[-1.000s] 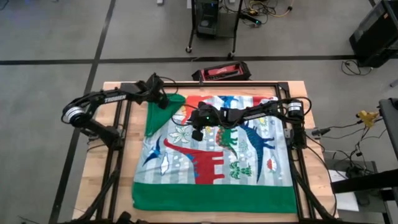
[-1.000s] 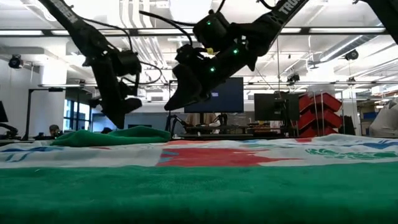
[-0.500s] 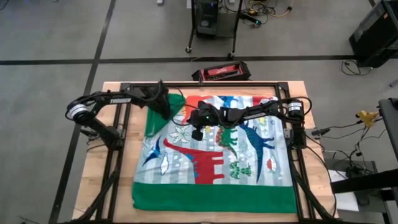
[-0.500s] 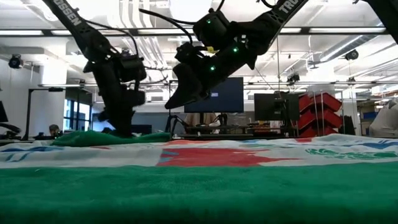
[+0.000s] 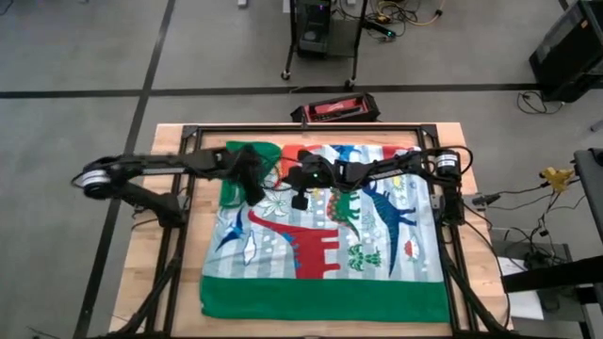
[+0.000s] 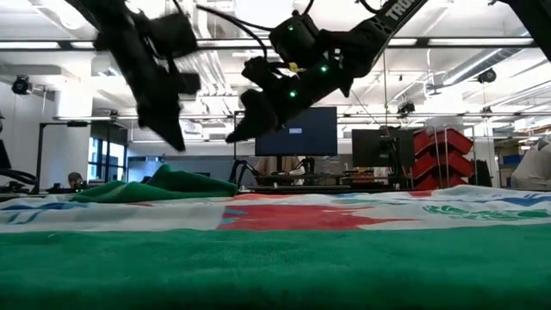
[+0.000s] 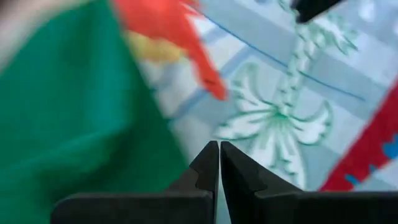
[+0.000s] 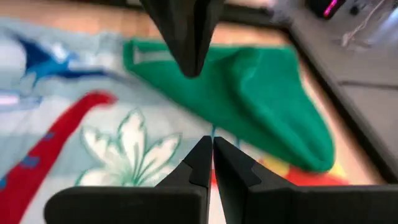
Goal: Roll towel
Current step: Fold the multi-color dinosaur print towel
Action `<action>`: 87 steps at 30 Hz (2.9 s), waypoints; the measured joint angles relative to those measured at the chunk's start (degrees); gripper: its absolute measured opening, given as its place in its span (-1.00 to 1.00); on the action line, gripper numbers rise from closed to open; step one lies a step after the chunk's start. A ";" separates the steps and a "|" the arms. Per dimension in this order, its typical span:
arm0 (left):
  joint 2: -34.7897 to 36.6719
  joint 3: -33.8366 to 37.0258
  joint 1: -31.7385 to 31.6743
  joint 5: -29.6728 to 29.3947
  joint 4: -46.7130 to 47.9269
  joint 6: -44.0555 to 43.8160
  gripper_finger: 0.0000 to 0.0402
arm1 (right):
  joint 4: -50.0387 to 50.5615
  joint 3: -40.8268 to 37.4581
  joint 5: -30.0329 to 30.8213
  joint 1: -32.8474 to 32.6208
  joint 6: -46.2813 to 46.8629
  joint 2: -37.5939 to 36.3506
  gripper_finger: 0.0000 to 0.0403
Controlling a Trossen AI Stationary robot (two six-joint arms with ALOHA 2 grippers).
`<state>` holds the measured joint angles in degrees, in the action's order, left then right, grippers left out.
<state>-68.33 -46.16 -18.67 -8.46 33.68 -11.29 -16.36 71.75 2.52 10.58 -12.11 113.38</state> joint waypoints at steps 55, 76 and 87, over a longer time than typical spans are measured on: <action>45.08 22.19 0.42 -12.05 -16.56 6.79 -1.00 | 66.13 60.51 5.15 -0.39 -8.62 30.06 -0.99; 36.15 21.60 0.40 -12.03 -14.93 2.57 -1.00 | 74.48 58.81 4.73 -0.82 -5.85 29.24 -0.89; 27.47 21.56 -0.01 -9.87 -12.20 -1.80 -1.00 | 83.53 59.20 10.43 0.21 -11.84 24.44 -0.17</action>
<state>-40.86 -24.60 -18.68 -18.34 21.48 -13.09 67.17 130.95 12.95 10.79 -23.95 137.82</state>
